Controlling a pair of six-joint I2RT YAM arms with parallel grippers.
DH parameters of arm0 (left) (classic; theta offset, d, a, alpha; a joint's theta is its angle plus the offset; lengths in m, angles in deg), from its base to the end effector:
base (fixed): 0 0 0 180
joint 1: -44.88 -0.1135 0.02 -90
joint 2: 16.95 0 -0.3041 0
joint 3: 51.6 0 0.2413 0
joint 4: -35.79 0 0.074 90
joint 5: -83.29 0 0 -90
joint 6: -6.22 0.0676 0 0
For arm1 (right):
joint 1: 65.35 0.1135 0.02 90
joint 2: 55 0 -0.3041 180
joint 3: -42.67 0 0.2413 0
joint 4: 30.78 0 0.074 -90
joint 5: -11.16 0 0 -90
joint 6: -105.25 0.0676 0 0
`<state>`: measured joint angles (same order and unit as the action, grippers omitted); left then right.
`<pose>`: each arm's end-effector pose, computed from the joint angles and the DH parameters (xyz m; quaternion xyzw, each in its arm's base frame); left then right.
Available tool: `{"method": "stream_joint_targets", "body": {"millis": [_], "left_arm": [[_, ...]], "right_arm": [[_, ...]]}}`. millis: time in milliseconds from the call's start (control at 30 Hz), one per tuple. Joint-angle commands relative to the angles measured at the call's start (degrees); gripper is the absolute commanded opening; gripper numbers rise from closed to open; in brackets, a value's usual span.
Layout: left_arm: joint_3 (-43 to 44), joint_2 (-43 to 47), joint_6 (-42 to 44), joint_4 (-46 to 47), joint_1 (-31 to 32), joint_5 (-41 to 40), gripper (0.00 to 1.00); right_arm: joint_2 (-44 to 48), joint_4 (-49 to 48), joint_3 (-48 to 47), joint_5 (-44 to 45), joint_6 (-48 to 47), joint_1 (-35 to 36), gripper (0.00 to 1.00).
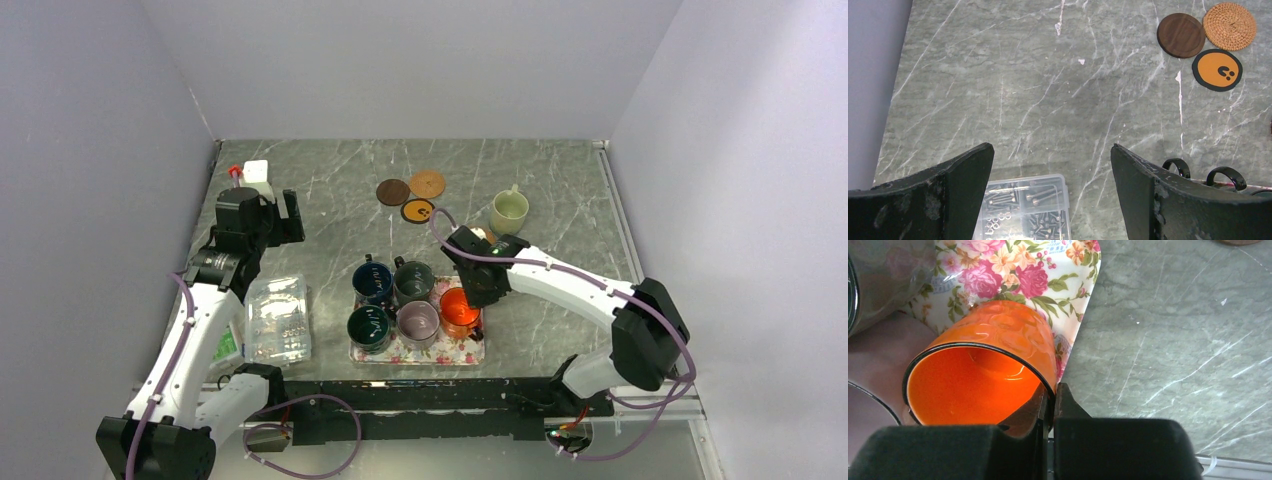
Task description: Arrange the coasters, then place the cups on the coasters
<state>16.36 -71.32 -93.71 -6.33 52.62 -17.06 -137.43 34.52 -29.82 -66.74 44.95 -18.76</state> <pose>0.2006 -0.0150 0.3503 -0.0624 0.8550 -0.0016 0.5149 0.1844 0.1743 0.2378 -0.1314 0.9775 -0.0033 0.1650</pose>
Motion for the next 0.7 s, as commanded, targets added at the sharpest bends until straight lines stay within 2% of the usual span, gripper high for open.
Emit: {"method": "stream_joint_targets", "body": {"millis": [0, 100, 200, 467, 667], "left_arm": [[-0.19, -0.04, -0.43, 0.57, 0.25, 0.44, 0.94], [-0.18, 0.01, -0.43, 0.57, 0.25, 0.4, 0.94], [-0.21, 0.2, -0.51, 0.57, 0.25, 0.49, 0.94], [-0.21, 0.49, -0.4, 0.62, 0.29, 0.52, 0.94], [-0.21, 0.5, -0.43, 0.64, 0.25, 0.36, 0.94]], "right_arm": [[2.87, 4.91, -3.34, 3.78, 0.87, -0.23, 0.0], [4.23, 8.84, -6.07, 6.13, 2.52, -1.5, 0.0], [6.16, 10.18, -7.28, 5.38, 2.61, -5.84, 0.0], [11.11, 6.0, -5.86, 0.84, -2.58, -22.92, 0.0], [10.42, 2.22, -5.97, -0.15, -4.99, -30.35, 0.0]]}}
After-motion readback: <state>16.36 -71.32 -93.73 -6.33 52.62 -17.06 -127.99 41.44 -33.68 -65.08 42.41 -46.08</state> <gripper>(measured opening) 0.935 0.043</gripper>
